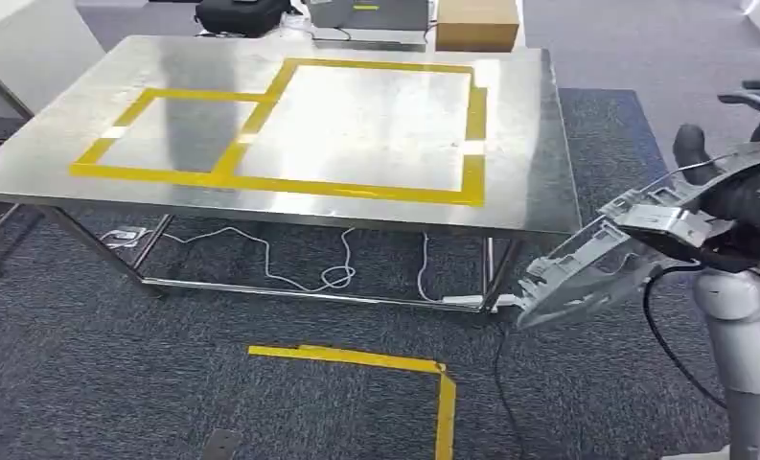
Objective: Take the parts from the cabinet and place them on the table.
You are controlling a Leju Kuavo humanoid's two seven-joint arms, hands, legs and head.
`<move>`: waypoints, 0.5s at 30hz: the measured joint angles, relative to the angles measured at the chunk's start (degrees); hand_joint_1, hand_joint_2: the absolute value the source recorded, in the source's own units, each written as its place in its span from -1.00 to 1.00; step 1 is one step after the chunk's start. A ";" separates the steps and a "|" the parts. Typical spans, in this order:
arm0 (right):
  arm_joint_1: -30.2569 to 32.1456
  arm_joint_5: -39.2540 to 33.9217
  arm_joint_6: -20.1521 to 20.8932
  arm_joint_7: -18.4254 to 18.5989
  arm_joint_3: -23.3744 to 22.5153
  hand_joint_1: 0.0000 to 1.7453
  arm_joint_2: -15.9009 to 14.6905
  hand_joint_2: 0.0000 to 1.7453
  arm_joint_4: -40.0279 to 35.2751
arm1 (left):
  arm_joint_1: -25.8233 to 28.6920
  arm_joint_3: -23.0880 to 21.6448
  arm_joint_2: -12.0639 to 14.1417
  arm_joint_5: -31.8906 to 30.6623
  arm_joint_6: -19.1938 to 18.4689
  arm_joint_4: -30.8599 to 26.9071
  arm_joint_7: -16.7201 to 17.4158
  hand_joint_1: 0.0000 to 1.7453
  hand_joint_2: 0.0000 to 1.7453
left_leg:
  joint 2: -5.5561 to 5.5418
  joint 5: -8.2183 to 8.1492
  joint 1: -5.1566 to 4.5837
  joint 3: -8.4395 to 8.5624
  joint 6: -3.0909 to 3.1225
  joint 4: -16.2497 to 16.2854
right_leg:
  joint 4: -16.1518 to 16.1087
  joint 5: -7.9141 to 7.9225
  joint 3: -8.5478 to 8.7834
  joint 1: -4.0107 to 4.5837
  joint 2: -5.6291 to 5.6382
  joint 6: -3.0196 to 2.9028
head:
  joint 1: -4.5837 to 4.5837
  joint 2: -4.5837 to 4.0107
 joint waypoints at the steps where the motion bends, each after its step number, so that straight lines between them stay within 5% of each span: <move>1: 0.15 0.00 0.00 0.00 -0.04 1.00 -0.02 1.00 0.00 | -0.08 0.00 -0.07 0.00 -0.04 0.00 0.02 -1.00 1.00 | 0.05 -0.48 -0.14 0.10 0.09 -0.57 | -0.39 0.17 -0.02 -0.16 -0.09 0.42 | -0.39 0.00; 3: 0.37 0.00 0.00 0.00 -0.24 1.00 -0.24 1.00 -0.02 | 0.05 0.00 -0.13 0.00 -0.04 0.00 0.02 -1.00 1.00 | 0.01 -0.51 0.12 1.32 0.14 -2.17 | -0.07 0.88 0.67 -0.09 -0.25 1.06 | -0.28 0.00; 5: 0.07 -0.02 0.00 0.00 -0.37 1.00 -0.39 1.00 -0.04 | 0.02 0.02 -0.13 0.00 -0.02 0.00 0.02 -1.00 1.00 | -0.04 -0.46 0.57 2.77 -0.14 -3.22 | 2.56 -0.80 -0.81 -0.18 -0.37 1.54 | -0.02 0.00; 8: 0.30 -0.46 0.02 0.00 -0.37 1.00 -0.42 1.00 -0.02 | -0.11 0.02 -0.37 -0.02 -0.07 0.00 0.04 -1.00 1.00 | -0.03 -1.43 0.78 3.39 -0.39 -3.21 | 14.32 -5.42 -8.05 -0.51 -0.39 2.24 | 0.00 0.00; 9: 0.70 -0.63 0.02 0.00 -0.37 1.00 -0.46 1.00 0.02 | -0.03 0.00 -0.46 -0.02 -0.04 0.00 0.15 -1.00 1.00 | -0.03 -1.76 0.92 3.75 -0.54 -3.17 | 16.03 -5.40 -9.69 -0.61 -0.40 2.58 | 0.00 0.00; 11: 0.97 -0.79 0.11 0.00 -0.37 1.00 -0.46 1.00 0.02 | 0.12 0.00 -0.52 0.00 -0.02 0.00 0.22 -1.00 1.00 | -0.07 -2.71 1.35 4.95 -1.10 -3.14 | 11.60 -0.57 -9.04 -1.05 -0.50 3.17 | 0.00 0.00; 13: 0.97 -0.83 0.24 0.00 -0.42 1.00 -0.63 1.00 0.02 | 0.10 0.02 -0.55 0.00 -0.02 0.00 0.22 -1.00 1.00 | -0.08 -3.94 1.77 6.44 -1.94 -2.95 | 1.53 6.25 -5.54 -1.72 -0.96 4.15 | 0.04 0.00; 14: 1.08 -0.87 0.28 0.04 -0.39 1.00 -0.66 1.00 0.24 | 0.05 0.02 -0.35 0.00 0.02 0.04 0.22 -1.00 1.00 | -0.14 -4.20 1.78 6.68 -2.34 -3.02 | 1.67 4.56 -5.38 -1.05 -0.92 4.20 | 0.15 0.00; 15: 0.86 -0.83 0.39 0.02 -0.42 1.00 -0.68 1.00 0.28 | -0.06 0.02 -0.44 0.00 0.00 0.04 0.22 -1.00 1.00 | -0.22 -4.53 1.62 6.40 -2.84 -2.58 | -1.09 3.20 -4.96 -0.89 -1.05 2.93 | 0.48 0.00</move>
